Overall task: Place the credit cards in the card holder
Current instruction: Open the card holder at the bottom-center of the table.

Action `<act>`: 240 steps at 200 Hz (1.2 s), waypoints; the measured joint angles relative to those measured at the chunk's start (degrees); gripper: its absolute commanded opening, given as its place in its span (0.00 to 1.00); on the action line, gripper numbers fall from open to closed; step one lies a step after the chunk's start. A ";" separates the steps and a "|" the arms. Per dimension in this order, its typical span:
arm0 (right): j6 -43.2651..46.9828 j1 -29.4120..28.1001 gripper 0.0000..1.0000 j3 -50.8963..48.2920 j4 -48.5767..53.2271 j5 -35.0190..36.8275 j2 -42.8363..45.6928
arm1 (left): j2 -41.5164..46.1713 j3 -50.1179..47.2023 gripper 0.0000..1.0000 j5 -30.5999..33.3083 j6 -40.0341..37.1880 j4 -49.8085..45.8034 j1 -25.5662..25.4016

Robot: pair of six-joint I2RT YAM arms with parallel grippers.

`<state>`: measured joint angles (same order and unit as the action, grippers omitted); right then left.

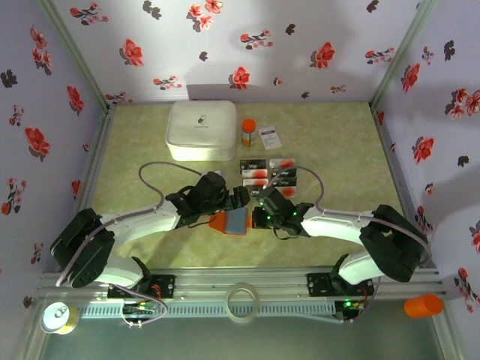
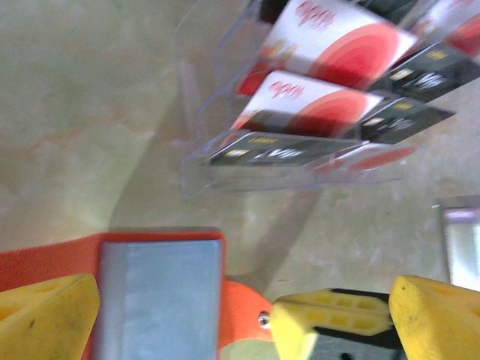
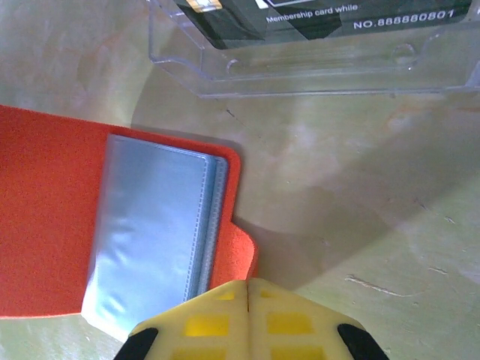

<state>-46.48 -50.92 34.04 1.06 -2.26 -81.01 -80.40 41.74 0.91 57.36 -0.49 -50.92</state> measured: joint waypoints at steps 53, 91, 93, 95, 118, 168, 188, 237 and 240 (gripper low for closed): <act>0.00 1.55 0.00 -1.86 -2.38 -1.42 0.00 | 0.00 -6.80 1.00 1.09 0.79 1.33 0.02; -0.02 2.03 0.06 -1.97 -2.99 -2.12 0.00 | 0.07 -8.61 1.00 1.55 0.74 2.93 -0.09; -0.02 2.03 0.07 -1.97 -2.99 -2.16 0.00 | 0.09 -8.68 1.00 1.57 0.74 2.97 -0.09; -0.02 2.08 0.08 -1.97 -2.99 -2.21 0.00 | 0.11 -8.72 1.00 1.62 0.70 3.04 -0.09; 0.09 2.19 0.21 -1.97 -2.95 -2.40 0.00 | 0.33 -8.92 1.00 1.70 0.35 3.13 -0.11; -0.07 2.29 0.29 -1.95 -1.84 -2.45 0.87 | 1.05 -8.87 1.00 2.51 -2.23 2.27 -0.31; -0.07 2.29 0.28 -1.79 -0.68 -2.32 2.95 | 1.09 -8.72 1.00 2.97 -2.91 1.77 -0.57; -0.07 2.27 0.12 0.50 1.88 -2.25 6.25 | 1.09 -8.35 1.00 3.43 -3.96 1.75 -0.90; -0.31 2.27 0.11 0.68 1.88 -2.25 6.25 | 1.09 -8.35 1.00 3.45 -3.98 1.75 -0.90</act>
<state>-46.78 -48.64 34.72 2.94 -4.51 -74.76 -79.31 33.39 4.36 53.39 1.26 -51.81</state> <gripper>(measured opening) 0.155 0.996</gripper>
